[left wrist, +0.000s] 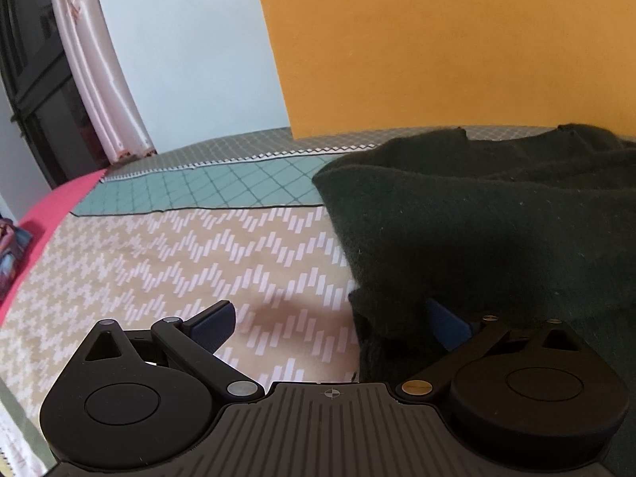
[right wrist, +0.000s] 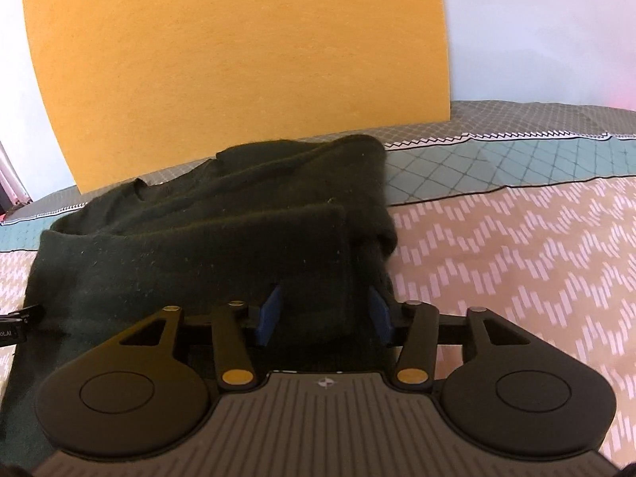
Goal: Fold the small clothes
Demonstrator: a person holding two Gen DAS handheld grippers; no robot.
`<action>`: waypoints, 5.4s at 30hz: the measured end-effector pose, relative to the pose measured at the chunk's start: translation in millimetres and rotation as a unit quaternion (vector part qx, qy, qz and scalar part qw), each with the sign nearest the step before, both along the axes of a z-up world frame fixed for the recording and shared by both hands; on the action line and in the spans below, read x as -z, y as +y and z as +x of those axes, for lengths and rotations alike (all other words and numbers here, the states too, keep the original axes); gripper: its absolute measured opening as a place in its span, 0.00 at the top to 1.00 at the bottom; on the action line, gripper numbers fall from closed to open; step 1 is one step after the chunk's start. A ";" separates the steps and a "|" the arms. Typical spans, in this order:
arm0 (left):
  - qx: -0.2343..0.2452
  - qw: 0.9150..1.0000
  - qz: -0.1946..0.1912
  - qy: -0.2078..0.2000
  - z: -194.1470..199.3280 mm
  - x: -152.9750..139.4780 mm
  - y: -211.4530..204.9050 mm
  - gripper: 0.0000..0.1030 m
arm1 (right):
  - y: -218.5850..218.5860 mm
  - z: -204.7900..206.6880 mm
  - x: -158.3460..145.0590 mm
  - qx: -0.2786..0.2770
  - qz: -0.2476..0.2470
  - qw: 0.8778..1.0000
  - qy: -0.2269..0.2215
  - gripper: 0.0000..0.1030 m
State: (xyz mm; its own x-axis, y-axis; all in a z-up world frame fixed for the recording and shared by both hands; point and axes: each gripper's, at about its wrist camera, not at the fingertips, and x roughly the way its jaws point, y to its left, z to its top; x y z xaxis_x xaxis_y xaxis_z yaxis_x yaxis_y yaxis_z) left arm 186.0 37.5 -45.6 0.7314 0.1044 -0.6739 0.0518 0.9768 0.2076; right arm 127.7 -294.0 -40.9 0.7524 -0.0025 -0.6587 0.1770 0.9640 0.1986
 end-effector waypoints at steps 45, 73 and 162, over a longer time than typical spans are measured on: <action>0.001 0.994 -0.083 0.070 29.7 5.3 -9.4 0.00 | 54.7 15.7 -0.8 -0.075 -0.120 0.990 -0.015 0.39; 0.073 0.993 0.000 0.092 -161.2 -8.1 23.4 0.00 | 88.8 -195.6 -20.1 -0.350 -0.108 0.923 0.114 0.08; 0.159 0.810 -0.523 0.211 -213.0 32.3 135.7 0.13 | -60.7 -222.0 19.3 -0.155 0.358 0.911 0.133 0.81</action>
State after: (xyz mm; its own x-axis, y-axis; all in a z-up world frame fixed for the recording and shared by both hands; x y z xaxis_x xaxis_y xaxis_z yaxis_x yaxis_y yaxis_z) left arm -26.9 173.2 -78.0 0.2895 -0.8343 -0.4691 0.1867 0.5299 -0.8272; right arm -94.3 -354.7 -60.1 0.4571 0.6843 -0.5681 0.0527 0.6168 0.7854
